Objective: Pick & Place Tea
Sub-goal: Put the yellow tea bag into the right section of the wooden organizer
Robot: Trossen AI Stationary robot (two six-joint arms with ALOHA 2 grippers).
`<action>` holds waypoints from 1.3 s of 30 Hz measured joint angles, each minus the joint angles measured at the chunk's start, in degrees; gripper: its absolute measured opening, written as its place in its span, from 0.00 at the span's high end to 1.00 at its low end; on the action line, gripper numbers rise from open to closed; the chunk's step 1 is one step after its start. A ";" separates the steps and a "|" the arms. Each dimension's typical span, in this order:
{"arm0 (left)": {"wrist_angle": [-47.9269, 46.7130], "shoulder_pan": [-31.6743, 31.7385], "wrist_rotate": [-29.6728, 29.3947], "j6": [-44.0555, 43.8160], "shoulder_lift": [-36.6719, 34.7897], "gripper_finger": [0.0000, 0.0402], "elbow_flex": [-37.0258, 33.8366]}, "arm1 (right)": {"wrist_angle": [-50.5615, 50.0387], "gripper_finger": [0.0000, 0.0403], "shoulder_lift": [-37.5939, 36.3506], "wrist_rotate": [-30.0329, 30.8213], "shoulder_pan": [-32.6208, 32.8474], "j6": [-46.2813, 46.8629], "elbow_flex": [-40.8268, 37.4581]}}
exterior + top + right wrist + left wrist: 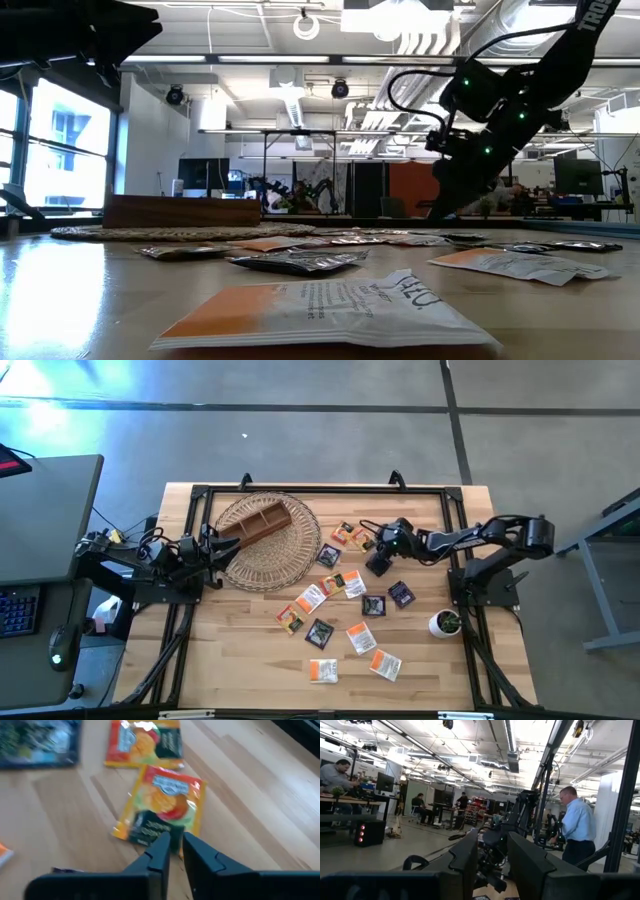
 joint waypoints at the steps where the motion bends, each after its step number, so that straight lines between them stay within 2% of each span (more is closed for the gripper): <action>1: 0.00 -0.02 0.00 0.00 -0.01 0.73 0.00 | -0.07 0.83 0.00 0.33 -0.20 0.08 0.00; 5: 0.00 -0.02 0.02 0.00 0.01 0.73 0.00 | 0.20 0.72 0.00 0.97 -1.43 4.93 0.01; 11: 0.00 -0.02 0.04 -0.02 -0.01 0.73 0.00 | -0.69 0.59 1.81 -3.04 -2.76 12.14 0.01; 18: 0.02 -0.02 0.07 -0.02 -0.01 0.73 0.00 | 4.23 0.52 6.28 -1.53 -2.75 13.66 0.27; 23: 0.02 0.00 0.07 -0.02 -0.01 0.73 0.00 | 6.05 0.54 6.75 -3.84 -3.61 15.28 0.23; 28: 0.04 0.00 0.07 -0.02 -0.01 0.73 0.00 | 6.03 0.60 6.88 -1.71 -3.78 15.14 0.18; 39: 0.04 0.00 0.07 -0.02 -0.01 0.73 0.00 | 7.43 0.82 6.96 -2.61 -4.82 10.69 -0.01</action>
